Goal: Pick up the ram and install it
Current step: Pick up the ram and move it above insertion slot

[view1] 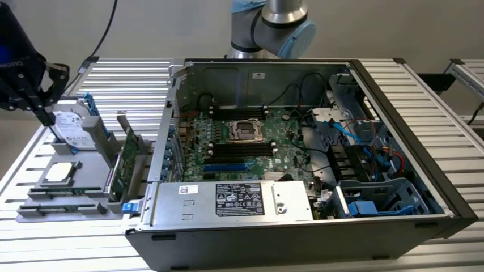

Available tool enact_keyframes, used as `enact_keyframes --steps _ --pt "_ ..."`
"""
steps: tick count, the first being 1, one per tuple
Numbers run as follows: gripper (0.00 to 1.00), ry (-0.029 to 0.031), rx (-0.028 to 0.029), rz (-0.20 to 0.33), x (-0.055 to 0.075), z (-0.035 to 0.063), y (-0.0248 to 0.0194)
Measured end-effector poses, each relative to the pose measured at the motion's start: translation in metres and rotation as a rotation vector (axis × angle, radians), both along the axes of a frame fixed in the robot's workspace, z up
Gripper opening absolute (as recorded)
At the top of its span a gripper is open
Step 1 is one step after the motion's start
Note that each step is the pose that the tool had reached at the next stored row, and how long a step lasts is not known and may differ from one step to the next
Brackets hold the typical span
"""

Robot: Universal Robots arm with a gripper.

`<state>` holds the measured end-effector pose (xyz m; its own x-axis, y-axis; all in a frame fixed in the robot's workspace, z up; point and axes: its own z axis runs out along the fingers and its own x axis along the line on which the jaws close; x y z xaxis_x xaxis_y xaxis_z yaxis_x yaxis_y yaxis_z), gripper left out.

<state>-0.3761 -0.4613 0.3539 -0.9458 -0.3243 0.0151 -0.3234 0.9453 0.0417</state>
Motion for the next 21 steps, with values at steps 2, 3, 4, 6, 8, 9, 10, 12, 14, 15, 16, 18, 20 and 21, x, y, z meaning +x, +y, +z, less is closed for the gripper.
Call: enact_keyframes --steps 2,3,4,6,8,9,10,12,14,15,16,18,20,21 --pt "0.11 0.0001 0.0 0.036 0.0 0.0 0.0" --pt "0.11 0.0001 0.0 0.054 0.0 0.0 0.0" --pt "0.11 0.0 0.0 0.072 0.0 0.0 0.0" --pt "0.11 0.0 0.0 0.109 0.0 0.0 0.0" --pt "0.11 0.0 0.0 0.145 0.0 0.0 0.0" --pt "0.11 0.0 0.0 0.163 0.0 0.0 0.0" --pt "0.11 0.0 0.0 0.181 0.0 0.0 0.0" --pt "0.11 0.0 0.0 0.217 0.0 0.0 0.0" --pt "0.11 0.0 -0.0001 0.254 0.0 0.0 0.0" --pt "0.11 0.0001 -0.0001 0.273 0.0 0.0 0.0" --pt "0.11 0.0 0.0 0.29 0.0 0.0 0.0" --pt "0.11 0.0 0.0 0.326 0.0 0.0 0.0" --pt "0.11 0.0 0.0 0.362 0.0 0.0 0.0" --pt "0.11 0.0 0.0 0.382 0.0 0.0 0.0"
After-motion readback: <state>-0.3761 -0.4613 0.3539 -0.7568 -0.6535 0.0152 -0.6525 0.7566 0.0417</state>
